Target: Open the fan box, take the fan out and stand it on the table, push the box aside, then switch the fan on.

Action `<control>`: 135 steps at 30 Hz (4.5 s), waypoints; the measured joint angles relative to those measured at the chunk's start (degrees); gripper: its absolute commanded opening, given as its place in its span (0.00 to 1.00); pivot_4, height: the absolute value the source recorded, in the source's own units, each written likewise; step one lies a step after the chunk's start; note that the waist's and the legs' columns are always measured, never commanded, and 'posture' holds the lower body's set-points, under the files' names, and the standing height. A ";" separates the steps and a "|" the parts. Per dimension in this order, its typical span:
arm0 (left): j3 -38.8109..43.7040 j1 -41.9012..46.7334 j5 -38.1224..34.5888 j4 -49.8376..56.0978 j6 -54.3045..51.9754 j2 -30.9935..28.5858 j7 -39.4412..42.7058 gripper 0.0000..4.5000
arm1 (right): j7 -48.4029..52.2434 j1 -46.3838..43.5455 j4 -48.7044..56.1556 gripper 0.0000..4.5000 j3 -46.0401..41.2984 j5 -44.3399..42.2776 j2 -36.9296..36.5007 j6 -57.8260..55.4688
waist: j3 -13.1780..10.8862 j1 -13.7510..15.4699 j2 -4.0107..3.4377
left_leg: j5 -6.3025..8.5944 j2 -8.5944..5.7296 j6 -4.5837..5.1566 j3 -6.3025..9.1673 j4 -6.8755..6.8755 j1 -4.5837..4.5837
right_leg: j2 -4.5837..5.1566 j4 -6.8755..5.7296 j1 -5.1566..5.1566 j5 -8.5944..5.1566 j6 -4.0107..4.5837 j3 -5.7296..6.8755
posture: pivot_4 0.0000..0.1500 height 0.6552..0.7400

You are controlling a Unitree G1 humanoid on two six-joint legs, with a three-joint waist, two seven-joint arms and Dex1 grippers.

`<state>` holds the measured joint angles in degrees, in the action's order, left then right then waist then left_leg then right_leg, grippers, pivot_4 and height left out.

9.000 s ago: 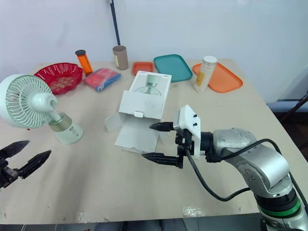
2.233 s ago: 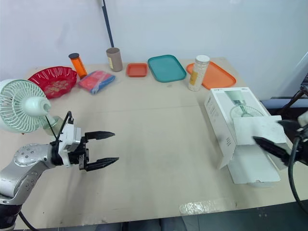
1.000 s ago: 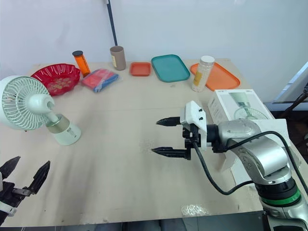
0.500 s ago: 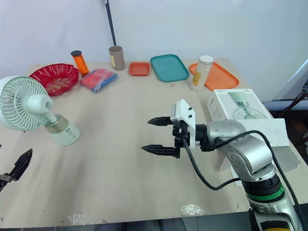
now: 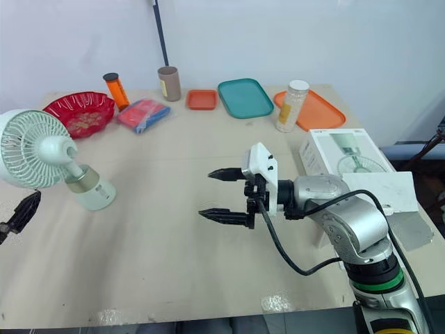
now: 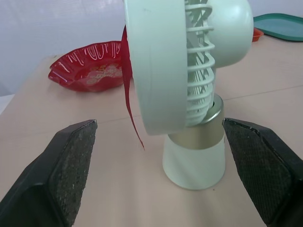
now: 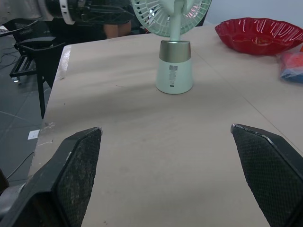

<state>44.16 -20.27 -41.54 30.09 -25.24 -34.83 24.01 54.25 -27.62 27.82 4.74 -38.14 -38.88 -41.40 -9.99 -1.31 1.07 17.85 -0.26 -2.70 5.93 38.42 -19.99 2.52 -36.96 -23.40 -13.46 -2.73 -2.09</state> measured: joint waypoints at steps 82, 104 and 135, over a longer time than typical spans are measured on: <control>-8.30 9.99 -3.94 8.61 -7.43 4.35 -12.71 0.40 | -5.74 -0.68 1.27 1.00 1.11 -0.28 3.44 -1.78 | -0.11 -0.13 0.17 | 0.01 0.01 -0.11 0.04 -0.01 -0.09 | -0.01 0.00 -0.10 0.01 0.01 0.00 | 1.00 1.00; -20.97 14.52 -4.66 14.43 -9.04 7.53 -21.80 0.40 | -20.94 -16.00 -12.29 1.00 12.71 11.55 24.85 -6.18 | -0.11 -0.15 0.16 | -0.17 0.01 -0.57 0.02 -0.04 -0.61 | 0.00 -0.14 -0.74 0.25 0.13 0.00 | 1.00 1.00; -31.32 15.31 2.17 20.06 -11.44 8.14 -23.51 0.40 | -21.00 -16.98 -17.53 1.00 14.64 16.81 29.22 -5.09 | -0.11 -0.25 0.16 | -0.18 0.02 -0.57 -0.03 -0.06 -0.63 | -0.01 -0.19 -0.82 0.26 0.15 -0.04 | 1.00 1.00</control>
<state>12.85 -4.96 -39.38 50.15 -36.68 -26.68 0.50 33.25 -44.60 10.30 19.39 -21.33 -9.66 -46.49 -10.09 -1.56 1.23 17.67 -0.24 -3.27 5.91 38.36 -20.62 2.51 -37.15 -24.21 -13.20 -2.59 -2.13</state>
